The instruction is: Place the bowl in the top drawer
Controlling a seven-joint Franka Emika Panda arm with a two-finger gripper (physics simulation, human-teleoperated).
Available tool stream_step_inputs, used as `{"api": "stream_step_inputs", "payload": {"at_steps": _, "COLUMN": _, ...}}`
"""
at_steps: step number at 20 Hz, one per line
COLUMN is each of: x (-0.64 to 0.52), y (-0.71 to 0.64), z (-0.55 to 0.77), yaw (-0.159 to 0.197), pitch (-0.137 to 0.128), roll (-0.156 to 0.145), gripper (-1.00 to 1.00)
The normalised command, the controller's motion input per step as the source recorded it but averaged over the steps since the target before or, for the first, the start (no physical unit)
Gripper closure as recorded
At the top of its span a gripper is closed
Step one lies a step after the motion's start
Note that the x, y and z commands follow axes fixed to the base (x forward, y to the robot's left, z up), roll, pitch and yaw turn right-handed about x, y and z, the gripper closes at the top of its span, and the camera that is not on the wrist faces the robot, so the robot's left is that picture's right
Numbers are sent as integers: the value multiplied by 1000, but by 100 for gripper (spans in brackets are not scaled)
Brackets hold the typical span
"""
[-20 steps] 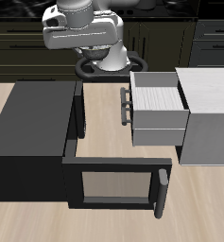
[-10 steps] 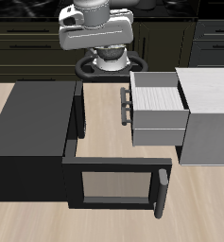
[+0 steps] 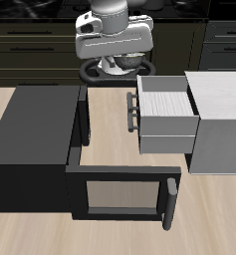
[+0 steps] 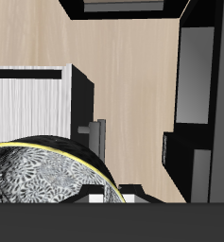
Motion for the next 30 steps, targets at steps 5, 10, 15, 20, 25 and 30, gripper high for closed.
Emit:
{"api": "stream_step_inputs", "payload": {"at_steps": 5, "x": -28, "y": 288, "z": -112, "yaw": -9, "pitch": -12, "roll": 8, "gripper": 100}}
{"api": "stream_step_inputs", "payload": {"at_steps": 10, "x": -113, "y": 295, "z": -88, "yaw": 9, "pitch": -17, "roll": 34, "gripper": 100}}
{"api": "stream_step_inputs", "payload": {"at_steps": 15, "x": -72, "y": 245, "z": -65, "yaw": 3, "pitch": -6, "roll": 19, "gripper": 100}}
{"api": "stream_step_inputs", "payload": {"at_steps": 20, "x": 5, "y": 124, "z": -49, "yaw": 4, "pitch": 6, "roll": 26, "gripper": 100}}
{"api": "stream_step_inputs", "payload": {"at_steps": 25, "x": 77, "y": 25, "z": -107, "yaw": 3, "pitch": 16, "roll": 7, "gripper": 100}}
{"api": "stream_step_inputs", "payload": {"at_steps": 30, "x": 119, "y": 0, "z": -92, "yaw": -13, "pitch": 23, "roll": 10, "gripper": 100}}
